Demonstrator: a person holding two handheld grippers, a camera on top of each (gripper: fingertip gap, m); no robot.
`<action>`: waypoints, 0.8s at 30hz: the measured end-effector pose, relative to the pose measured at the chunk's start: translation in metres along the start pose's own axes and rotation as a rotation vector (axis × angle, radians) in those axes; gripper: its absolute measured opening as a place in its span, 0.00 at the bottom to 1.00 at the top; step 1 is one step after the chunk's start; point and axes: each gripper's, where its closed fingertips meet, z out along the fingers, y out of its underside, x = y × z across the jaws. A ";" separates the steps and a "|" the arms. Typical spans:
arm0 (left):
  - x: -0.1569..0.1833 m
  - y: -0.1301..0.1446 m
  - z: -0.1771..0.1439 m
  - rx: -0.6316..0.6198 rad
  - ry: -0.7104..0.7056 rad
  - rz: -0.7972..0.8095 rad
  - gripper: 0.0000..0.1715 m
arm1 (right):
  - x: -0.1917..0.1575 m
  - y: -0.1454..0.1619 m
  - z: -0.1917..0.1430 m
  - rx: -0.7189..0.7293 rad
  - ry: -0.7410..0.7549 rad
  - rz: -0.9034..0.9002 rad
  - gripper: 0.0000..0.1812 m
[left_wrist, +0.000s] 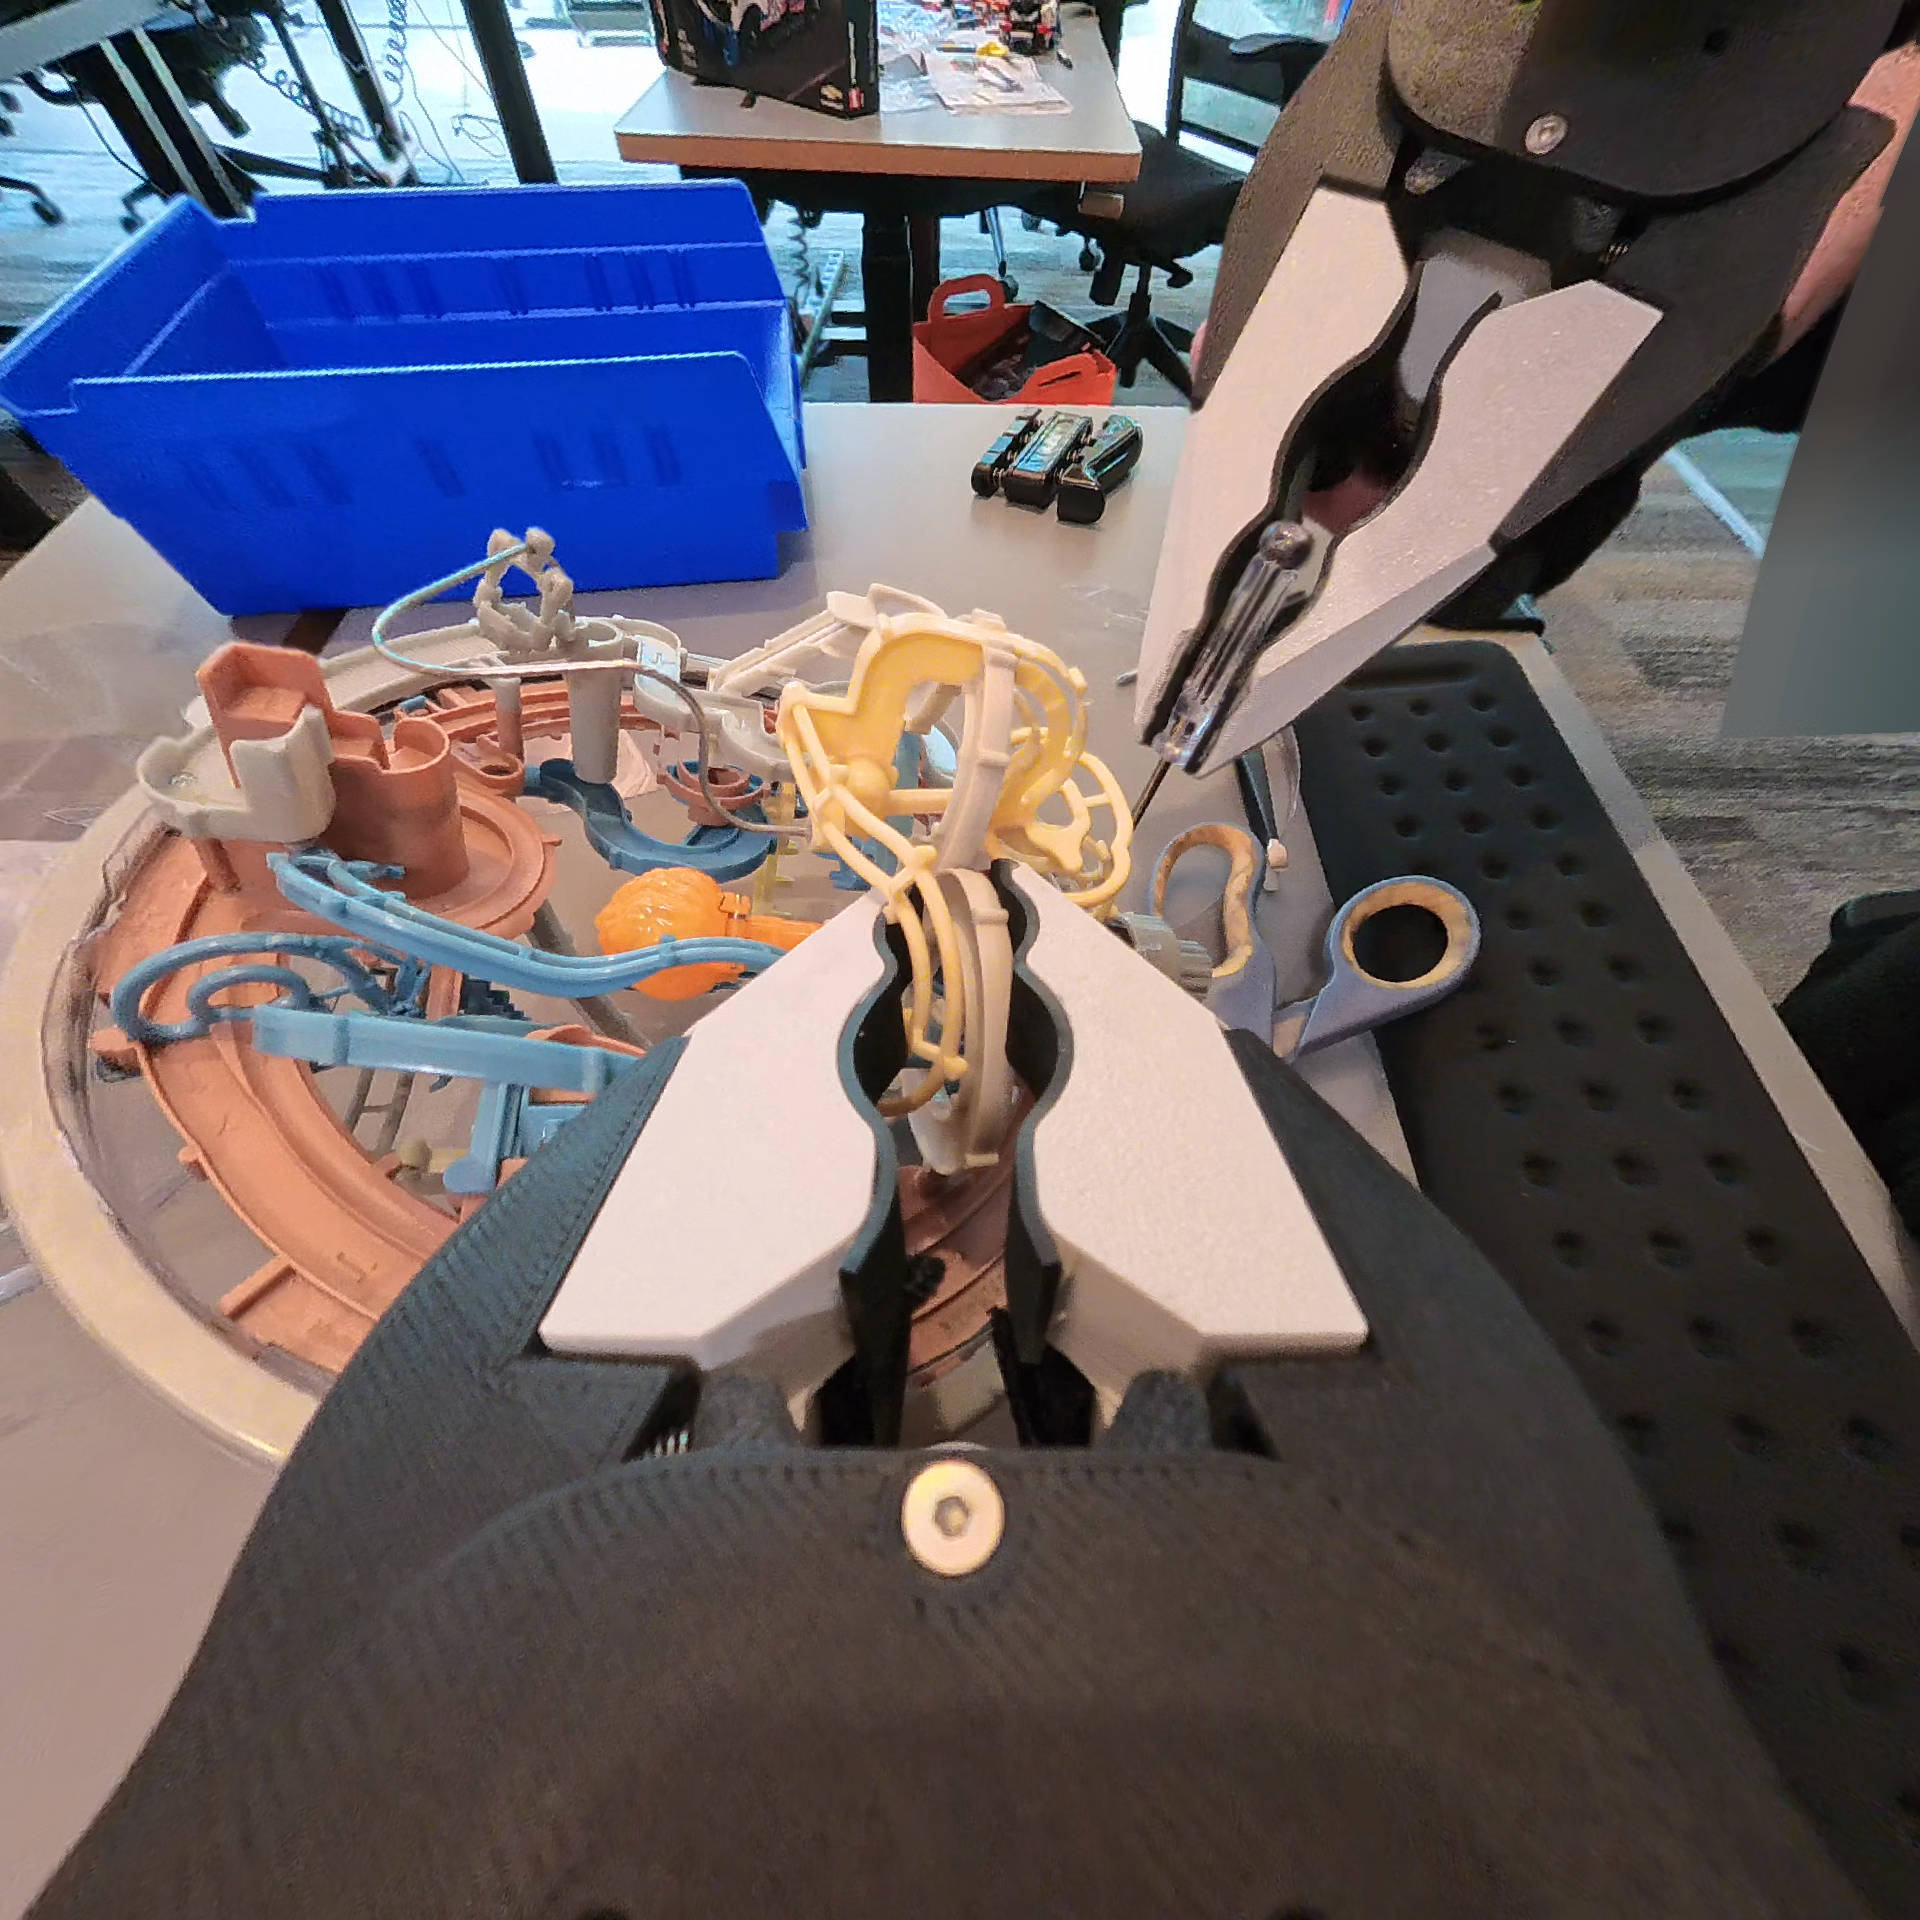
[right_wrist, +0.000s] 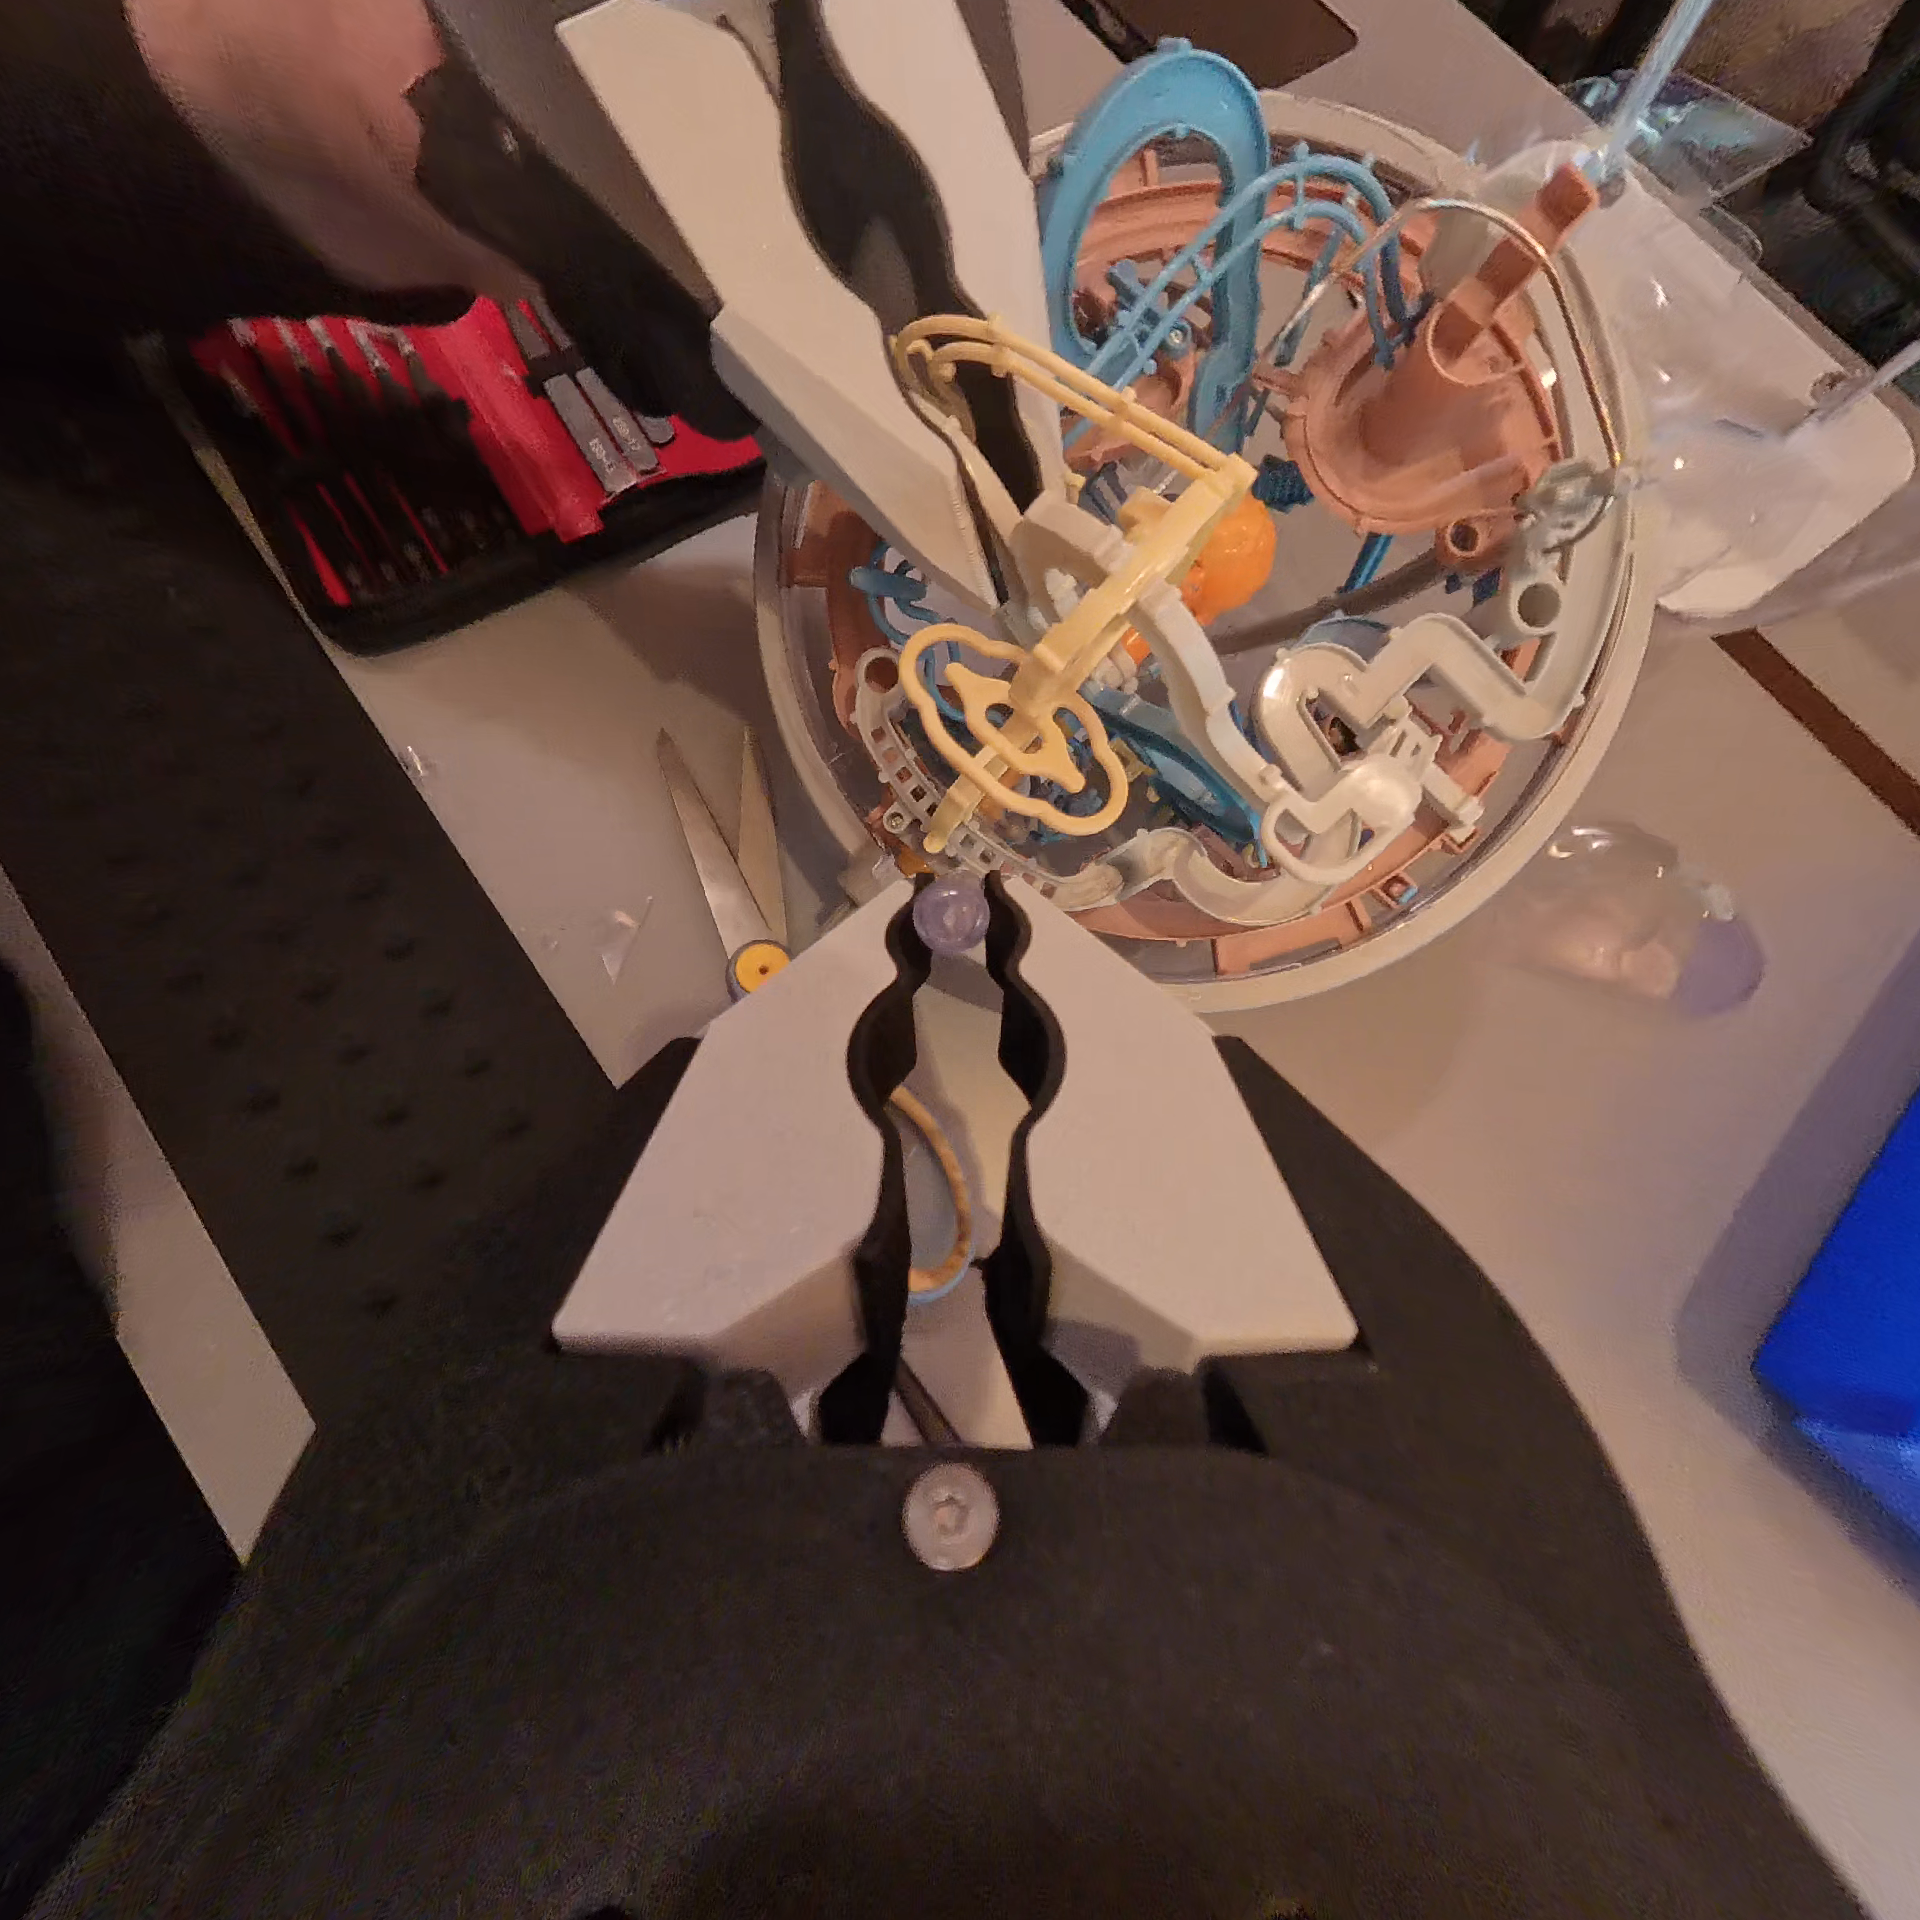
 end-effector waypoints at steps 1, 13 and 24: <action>0.002 0.000 0.001 -0.005 -0.012 0.013 0.06 | 0.000 0.002 0.000 0.005 0.014 0.021 0.04; 0.005 0.001 0.007 -0.052 -0.011 0.061 0.06 | -0.005 0.013 0.005 0.037 0.007 -0.208 0.04; -0.005 -0.006 0.014 -0.156 0.162 0.030 0.05 | -0.008 0.006 0.008 -0.066 -0.173 -0.619 0.04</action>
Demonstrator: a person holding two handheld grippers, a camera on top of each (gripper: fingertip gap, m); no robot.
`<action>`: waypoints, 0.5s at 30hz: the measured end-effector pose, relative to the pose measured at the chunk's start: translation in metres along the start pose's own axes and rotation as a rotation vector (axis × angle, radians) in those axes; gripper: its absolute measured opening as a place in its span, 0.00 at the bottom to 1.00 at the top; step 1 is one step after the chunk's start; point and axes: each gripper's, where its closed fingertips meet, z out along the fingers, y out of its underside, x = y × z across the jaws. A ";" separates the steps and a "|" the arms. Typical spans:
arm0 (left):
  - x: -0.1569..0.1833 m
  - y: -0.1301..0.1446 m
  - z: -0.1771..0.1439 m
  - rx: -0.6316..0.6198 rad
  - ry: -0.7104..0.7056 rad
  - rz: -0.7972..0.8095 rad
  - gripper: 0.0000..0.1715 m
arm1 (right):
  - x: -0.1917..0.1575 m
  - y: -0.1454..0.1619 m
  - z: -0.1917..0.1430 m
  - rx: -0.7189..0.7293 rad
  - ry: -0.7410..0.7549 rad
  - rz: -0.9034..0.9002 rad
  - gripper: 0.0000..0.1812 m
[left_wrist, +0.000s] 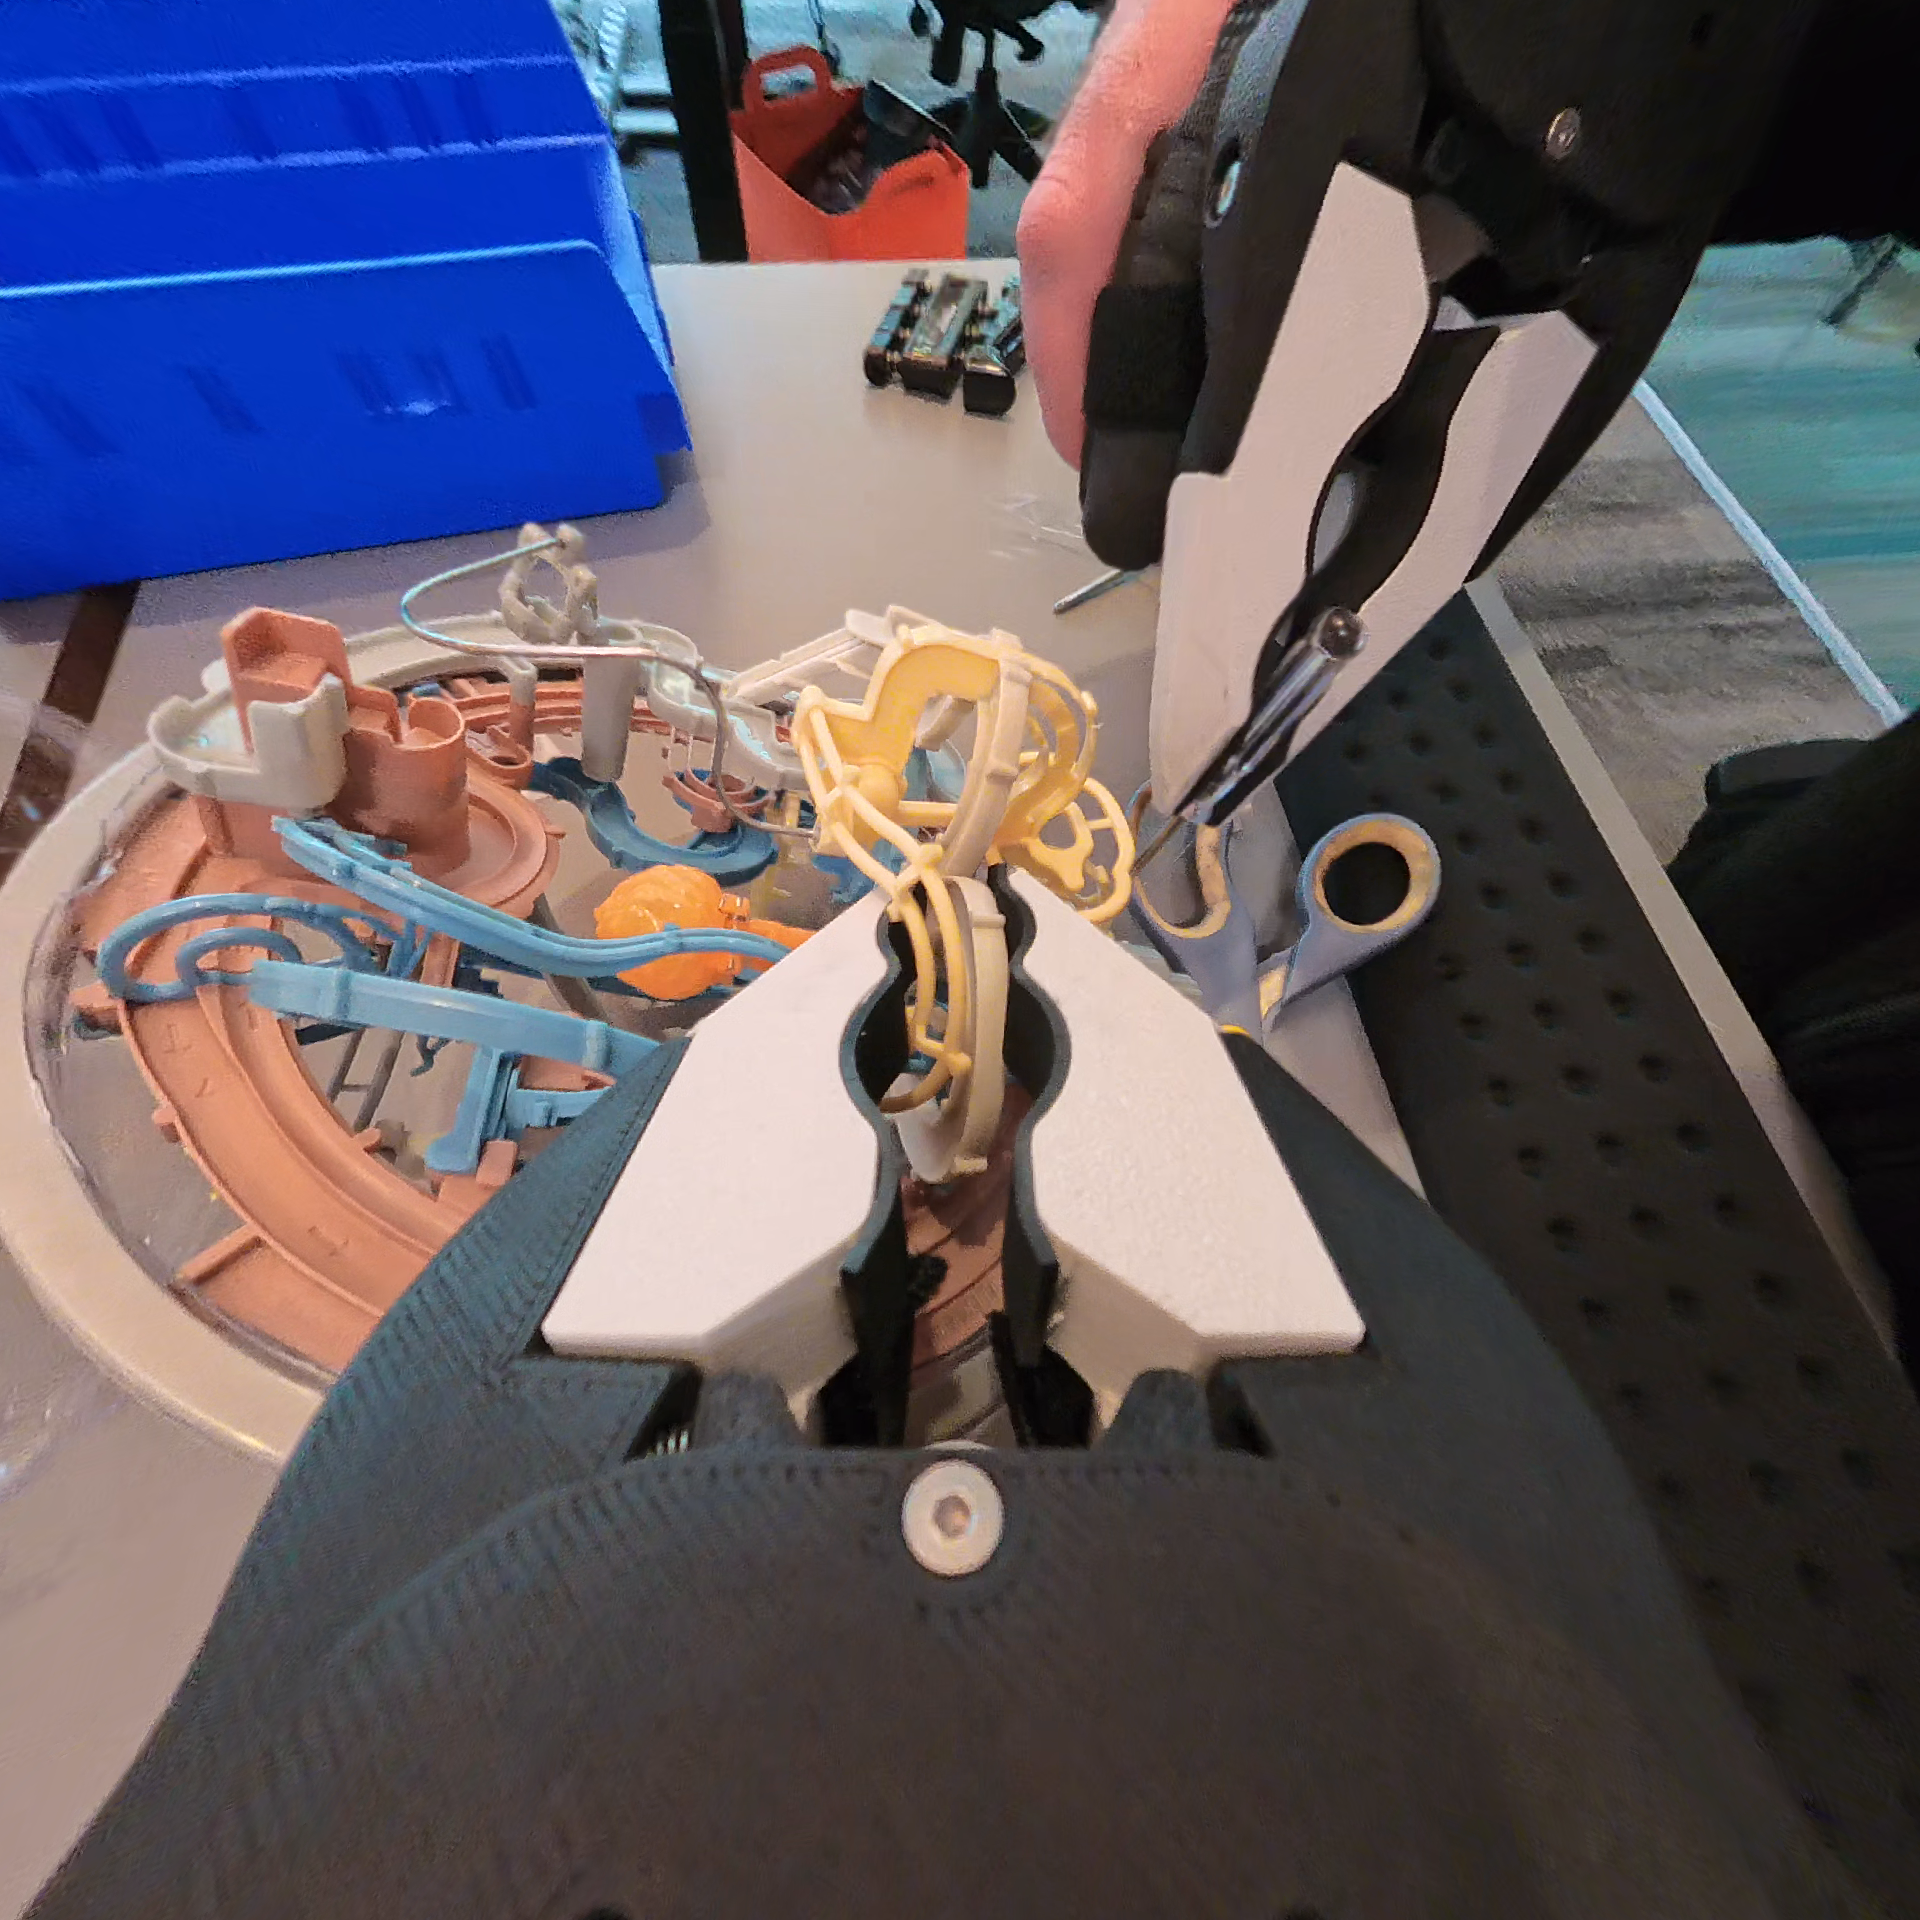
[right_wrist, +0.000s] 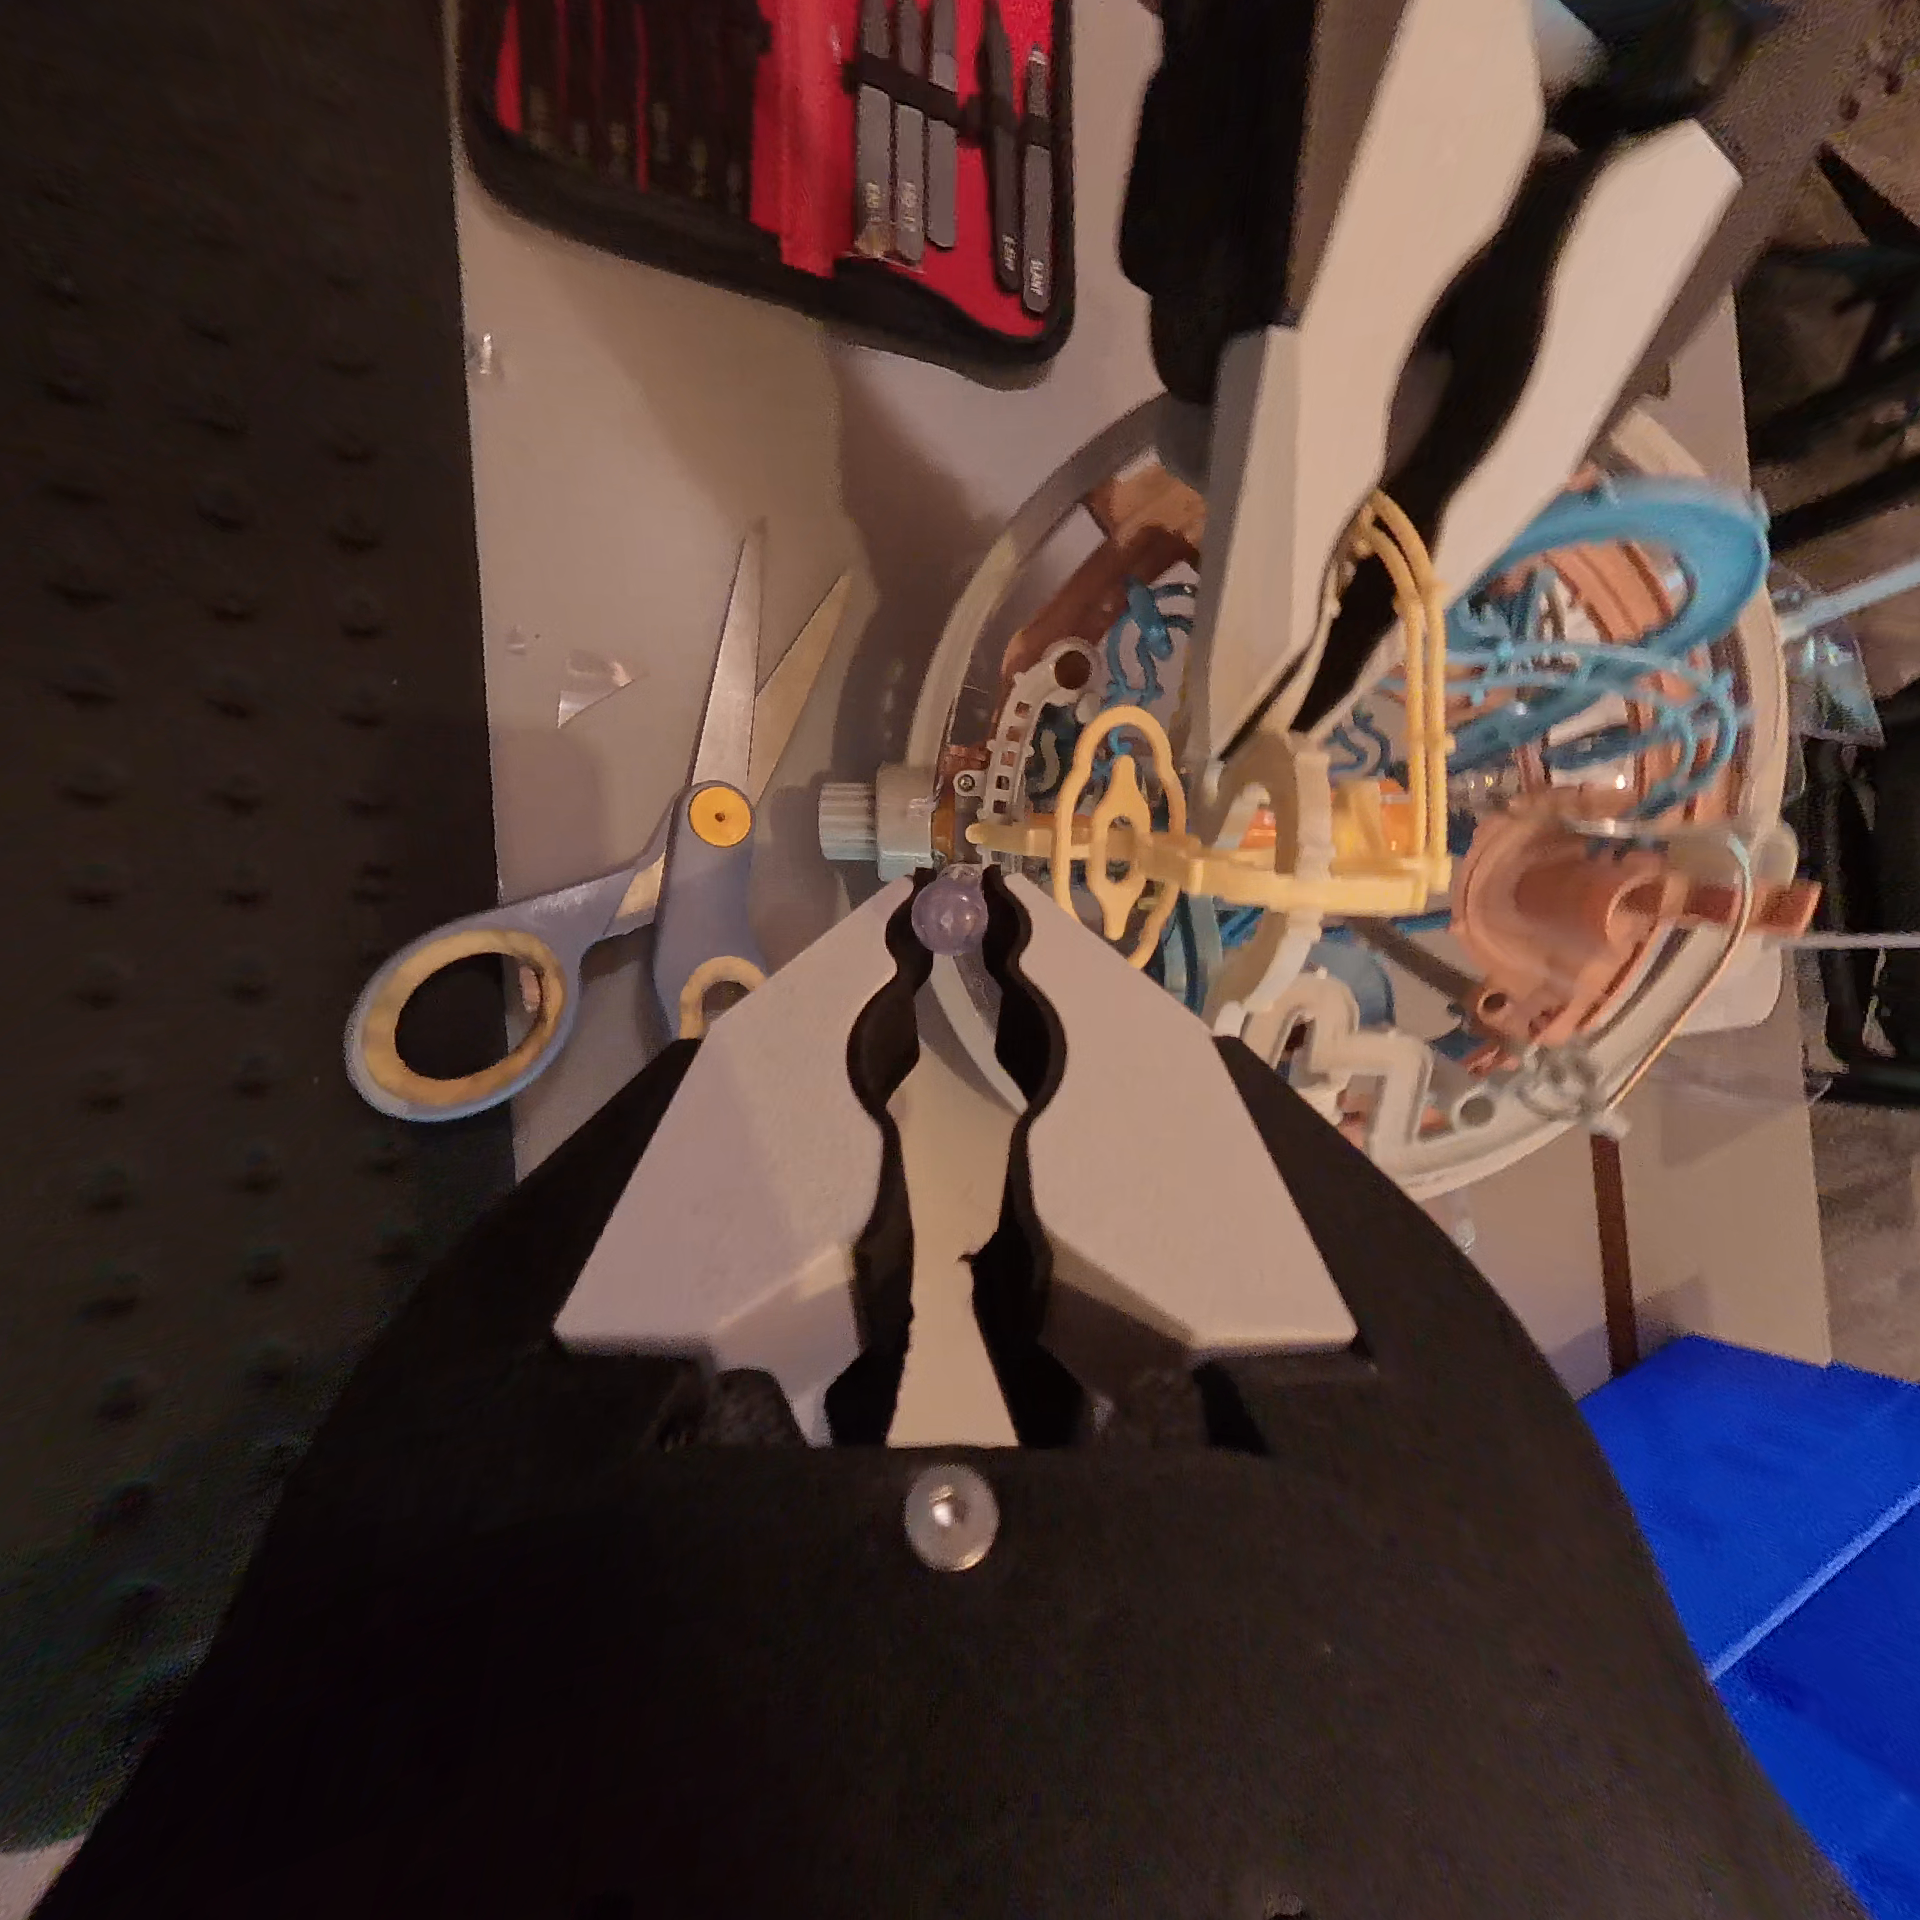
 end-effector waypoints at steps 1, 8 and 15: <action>-0.001 -0.001 0.002 -0.019 0.026 0.004 0.05 | 0.000 0.000 0.000 0.000 -0.013 -0.023 0.04; -0.009 -0.007 0.016 -0.124 0.189 0.089 0.06 | 0.006 0.008 0.004 0.020 -0.034 -0.096 0.04; -0.003 -0.007 0.025 -0.167 0.244 0.162 0.07 | -0.002 0.016 0.008 -0.048 -0.023 -0.319 0.04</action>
